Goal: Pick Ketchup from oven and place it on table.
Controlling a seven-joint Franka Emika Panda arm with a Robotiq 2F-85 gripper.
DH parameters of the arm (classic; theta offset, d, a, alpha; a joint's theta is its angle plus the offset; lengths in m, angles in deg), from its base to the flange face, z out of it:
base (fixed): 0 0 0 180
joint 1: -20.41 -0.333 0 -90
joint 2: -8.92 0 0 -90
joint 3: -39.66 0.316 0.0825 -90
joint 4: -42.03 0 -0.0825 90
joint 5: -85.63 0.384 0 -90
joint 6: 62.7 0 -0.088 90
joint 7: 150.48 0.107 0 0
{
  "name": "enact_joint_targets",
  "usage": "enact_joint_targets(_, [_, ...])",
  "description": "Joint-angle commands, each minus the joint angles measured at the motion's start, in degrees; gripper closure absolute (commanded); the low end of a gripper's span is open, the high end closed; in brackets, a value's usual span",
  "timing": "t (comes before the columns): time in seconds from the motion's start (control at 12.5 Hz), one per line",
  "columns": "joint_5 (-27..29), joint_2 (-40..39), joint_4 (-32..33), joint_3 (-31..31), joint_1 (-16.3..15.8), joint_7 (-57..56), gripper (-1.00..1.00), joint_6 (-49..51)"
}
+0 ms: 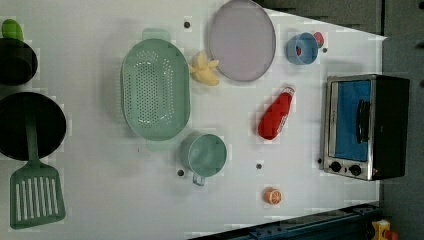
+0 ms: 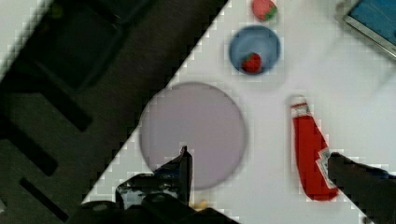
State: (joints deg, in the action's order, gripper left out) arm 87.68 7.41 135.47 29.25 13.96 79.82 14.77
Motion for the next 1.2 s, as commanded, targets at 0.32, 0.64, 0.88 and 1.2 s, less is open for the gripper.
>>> enact_joint_targets(0.32, [-1.43, -2.23, -1.52, 0.12, -0.52, 1.76, -1.00, 9.87])
enact_joint_targets(0.64, [-1.43, -2.41, -1.52, 0.28, -0.55, 1.76, -1.00, 9.87])
enact_joint_targets(0.88, [-1.43, -2.42, -1.50, 0.27, -0.55, 1.76, -1.00, 9.87])
enact_joint_targets(1.2, [-1.43, -2.42, -1.50, 0.27, -0.55, 1.76, -1.00, 9.86])
